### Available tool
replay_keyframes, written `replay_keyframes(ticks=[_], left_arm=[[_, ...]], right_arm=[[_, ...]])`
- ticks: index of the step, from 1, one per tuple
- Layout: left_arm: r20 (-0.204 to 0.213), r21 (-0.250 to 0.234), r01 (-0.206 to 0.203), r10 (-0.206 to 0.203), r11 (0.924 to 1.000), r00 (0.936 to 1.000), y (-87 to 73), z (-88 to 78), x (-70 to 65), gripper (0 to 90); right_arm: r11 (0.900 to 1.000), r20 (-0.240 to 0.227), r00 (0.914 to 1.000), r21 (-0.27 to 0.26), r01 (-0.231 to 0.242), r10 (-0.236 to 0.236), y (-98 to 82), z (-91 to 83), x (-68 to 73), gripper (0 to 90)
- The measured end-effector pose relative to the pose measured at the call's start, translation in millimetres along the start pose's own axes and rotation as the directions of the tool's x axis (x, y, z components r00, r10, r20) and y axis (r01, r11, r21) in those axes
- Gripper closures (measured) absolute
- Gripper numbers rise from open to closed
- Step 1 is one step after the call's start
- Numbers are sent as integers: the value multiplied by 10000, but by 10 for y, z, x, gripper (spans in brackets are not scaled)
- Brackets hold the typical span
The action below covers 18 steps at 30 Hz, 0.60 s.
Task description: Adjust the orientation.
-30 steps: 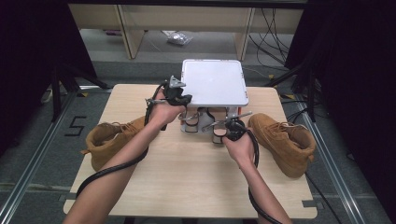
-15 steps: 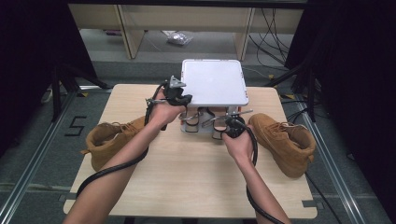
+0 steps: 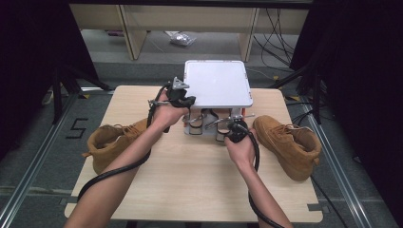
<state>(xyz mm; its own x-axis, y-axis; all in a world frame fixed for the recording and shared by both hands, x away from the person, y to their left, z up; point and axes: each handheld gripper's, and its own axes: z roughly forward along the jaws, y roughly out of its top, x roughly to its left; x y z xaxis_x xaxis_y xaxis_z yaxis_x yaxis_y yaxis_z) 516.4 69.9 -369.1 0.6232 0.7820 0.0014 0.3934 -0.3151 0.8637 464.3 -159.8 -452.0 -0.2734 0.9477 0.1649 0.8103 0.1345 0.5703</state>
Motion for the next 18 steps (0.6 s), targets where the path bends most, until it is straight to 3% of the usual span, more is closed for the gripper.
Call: replay_keyframes(ticks=[2,6,8,11,13,18], left_arm=[[-20,-85,88,-89,9999,10000,1,8,-9,896],[-9,-43,47,-47,10000,10000,-1,4,-9,897],[-2,-35,40,-40,10000,10000,-1,3,-8,897],[35,-56,47,-47,10000,10000,-4,3,-3,897],[50,-50,22,-22,10000,10000,-4,3,-2,897],[56,-46,19,-19,10000,10000,-3,4,-2,897]], right_arm=[[10000,27,10000,26,-45,45,-8,9,-1,900],[9980,127,9995,-563,291,-285,10,-6,-11,900],[9990,221,9997,-435,84,-75,19,-5,1,900],[9965,393,9984,-717,431,-404,20,20,-14,900],[9974,415,9991,-715,36,-7,22,4,7,900],[9952,742,9970,-943,272,-202,11,68,-70,900]])
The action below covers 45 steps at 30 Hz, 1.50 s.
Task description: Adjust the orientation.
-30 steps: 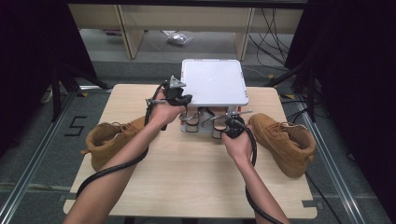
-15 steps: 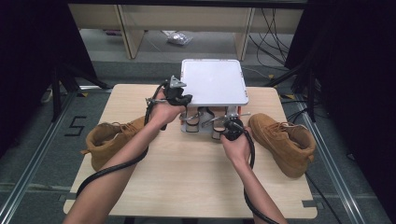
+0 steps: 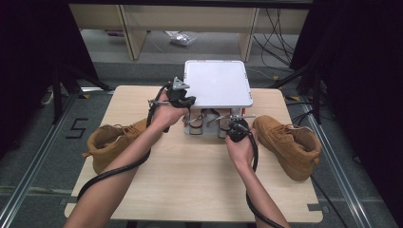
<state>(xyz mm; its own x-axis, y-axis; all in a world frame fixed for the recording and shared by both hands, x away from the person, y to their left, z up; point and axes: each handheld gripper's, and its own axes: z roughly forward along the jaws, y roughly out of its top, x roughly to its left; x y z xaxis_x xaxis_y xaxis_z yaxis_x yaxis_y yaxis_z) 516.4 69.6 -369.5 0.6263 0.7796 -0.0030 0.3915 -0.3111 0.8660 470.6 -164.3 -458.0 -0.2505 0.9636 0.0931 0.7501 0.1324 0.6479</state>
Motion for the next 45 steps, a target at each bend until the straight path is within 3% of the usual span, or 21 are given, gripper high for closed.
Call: replay_keyframes(ticks=[4,6,10,11,14,15,16,20,23,26,28,30,32,39,41,43,45], left_arm=[[-10,2,-20,20,10000,10000,0,0,-1,897],[-5,-3,-4,4,10000,10000,0,0,-1,897],[-5,9,-13,13,10000,10000,1,0,0,897],[-5,2,-7,7,10000,10000,1,0,-1,897],[-7,-11,3,-3,10000,10000,-1,0,-1,897],[-6,-2,-10,10,10000,10000,-1,-1,0,897],[-7,-2,-13,13,10000,10000,0,0,-1,897],[-7,1,-7,7,10000,10000,0,0,-1,897],[-8,-2,-5,5,10000,10000,0,0,-1,897],[-1,-9,4,-4,10000,10000,-1,-1,1,897],[0,8,-9,9,10000,10000,1,-1,1,897],[-10,10,-18,18,10000,10000,2,-1,-1,897],[-8,7,-15,15,10000,10000,1,-1,-1,897],[-4,11,-4,4,10000,10000,2,-1,1,897],[-6,51,-104,104,9999,9999,3,-4,8,897],[-21,121,-103,103,9999,9999,6,-9,7,897],[-21,108,-85,86,9999,10000,5,-9,8,897]], right_arm=[[9997,142,9996,52,-252,252,28,7,-7,900],[9997,228,9996,-201,151,-147,35,50,-50,900],[9994,216,9993,-111,-319,321,51,72,-15,900],[9996,268,9996,-262,74,-67,60,94,-46,900],[9991,428,9988,-348,252,-238,69,114,-55,900],[9989,315,9987,-258,-403,411,72,119,-13,900],[9993,324,9995,-371,45,-33,80,137,-56,900],[9989,329,9994,-456,-125,140,85,164,-39,898],[9984,406,9991,-532,176,-154,87,194,-58,897],[9983,368,9993,-585,-80,101,87,218,-42,896],[9980,327,9995,-626,76,-56,74,231,-57,893],[9967,381,9985,-721,-371,399,73,250,-27,891],[9975,424,9991,-710,68,-38,69,249,-60,889],[9956,468,9988,-923,165,-122,71,279,-72,873],[9948,402,9989,-1005,-188,229,73,289,-52,865],[9944,428,9990,-1049,145,-101,65,296,-74,854],[9942,378,9992,-1066,-112,153,60,299,-59,845]])
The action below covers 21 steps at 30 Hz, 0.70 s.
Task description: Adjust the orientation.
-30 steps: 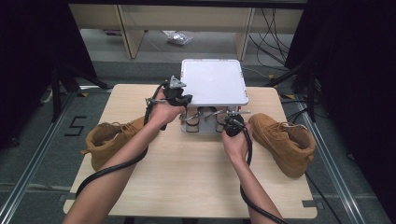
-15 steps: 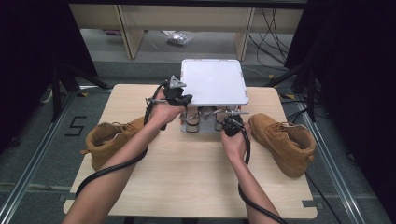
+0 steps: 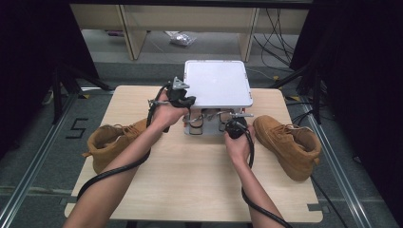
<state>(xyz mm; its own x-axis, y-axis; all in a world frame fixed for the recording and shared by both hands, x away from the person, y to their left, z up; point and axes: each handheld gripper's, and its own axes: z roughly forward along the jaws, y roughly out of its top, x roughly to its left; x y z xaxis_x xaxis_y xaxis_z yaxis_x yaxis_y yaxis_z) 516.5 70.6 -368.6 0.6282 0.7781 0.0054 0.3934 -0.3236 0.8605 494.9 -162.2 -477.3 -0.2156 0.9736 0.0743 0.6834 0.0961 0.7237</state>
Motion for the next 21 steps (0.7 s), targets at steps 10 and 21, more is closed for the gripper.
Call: replay_keyframes(ticks=[10,21], left_arm=[[6,-187,129,-129,9997,9999,-5,12,-6,897],[-2,-218,177,-177,9996,9998,-12,8,-4,896]], right_arm=[[9997,-213,9996,-162,193,-196,13,31,-29,801],[9993,-265,9992,-210,293,-299,11,33,-29,765]])
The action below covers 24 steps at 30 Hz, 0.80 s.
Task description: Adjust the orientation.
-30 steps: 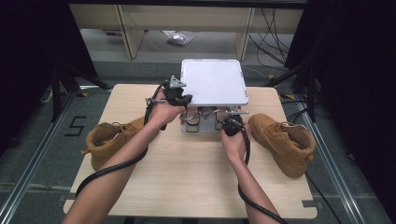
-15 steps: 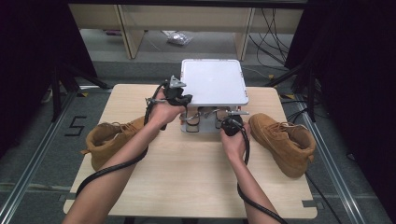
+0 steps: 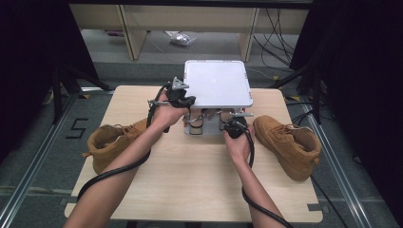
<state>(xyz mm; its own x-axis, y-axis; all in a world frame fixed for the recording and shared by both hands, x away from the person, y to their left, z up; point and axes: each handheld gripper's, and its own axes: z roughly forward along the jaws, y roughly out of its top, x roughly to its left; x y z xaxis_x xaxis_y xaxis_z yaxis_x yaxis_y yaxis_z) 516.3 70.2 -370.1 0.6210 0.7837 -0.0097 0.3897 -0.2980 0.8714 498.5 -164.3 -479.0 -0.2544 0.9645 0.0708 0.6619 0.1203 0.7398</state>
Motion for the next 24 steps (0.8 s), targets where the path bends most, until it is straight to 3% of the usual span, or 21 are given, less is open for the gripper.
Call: replay_keyframes(ticks=[2,4,7,8,13,15,16,19,20,21,22,23,24], left_arm=[[-5,-20,-115,115,9999,9999,-1,2,-3,895],[-15,-67,-92,92,9999,10000,-5,5,-2,891],[-93,-75,-137,136,9999,9999,-9,-1,8,867],[-94,-95,-124,124,9999,9999,-10,-1,11,860],[86,-143,217,-216,9997,9997,1,-30,40,769],[170,-243,258,-254,9994,9995,9,-85,47,738],[183,-183,130,-127,9997,9998,12,-136,66,722],[262,-190,184,-179,9996,9995,4,-244,102,689],[227,-3,38,-38,10000,9997,0,-291,127,676],[175,-14,40,-40,10000,9998,-9,-325,142,667],[180,-74,40,-39,10000,9998,-18,-345,157,658],[145,-59,82,-81,9999,9999,-28,-378,171,647],[156,9,97,-97,10000,9998,-39,-411,186,639]], right_arm=[[9997,17,9997,-71,-242,242,-5,-16,27,747],[9998,-59,10000,-181,21,-22,-10,-78,10,737],[9996,-341,9994,-277,45,-55,-27,-221,1,674],[9997,-242,9997,-218,66,-71,-30,-273,-3,662],[9996,-709,9974,-269,130,-149,-128,-530,-103,586],[9986,-832,9959,-414,320,-353,-177,-607,-157,554],[9997,-883,9960,-160,-186,171,-209,-673,-137,537],[9994,-984,9949,-297,191,-220,-316,-769,-236,510],[9996,-1045,9945,-267,-100,71,-349,-802,-228,507],[9997,-1011,9949,-217,56,-78,-371,-843,-258,507],[9992,-1048,9942,-288,-264,232,-404,-862,-241,506],[9993,-1056,9944,-370,20,-59,-420,-874,-276,503],[9996,-958,9954,-291,-42,14,-446,-910,-277,501]])
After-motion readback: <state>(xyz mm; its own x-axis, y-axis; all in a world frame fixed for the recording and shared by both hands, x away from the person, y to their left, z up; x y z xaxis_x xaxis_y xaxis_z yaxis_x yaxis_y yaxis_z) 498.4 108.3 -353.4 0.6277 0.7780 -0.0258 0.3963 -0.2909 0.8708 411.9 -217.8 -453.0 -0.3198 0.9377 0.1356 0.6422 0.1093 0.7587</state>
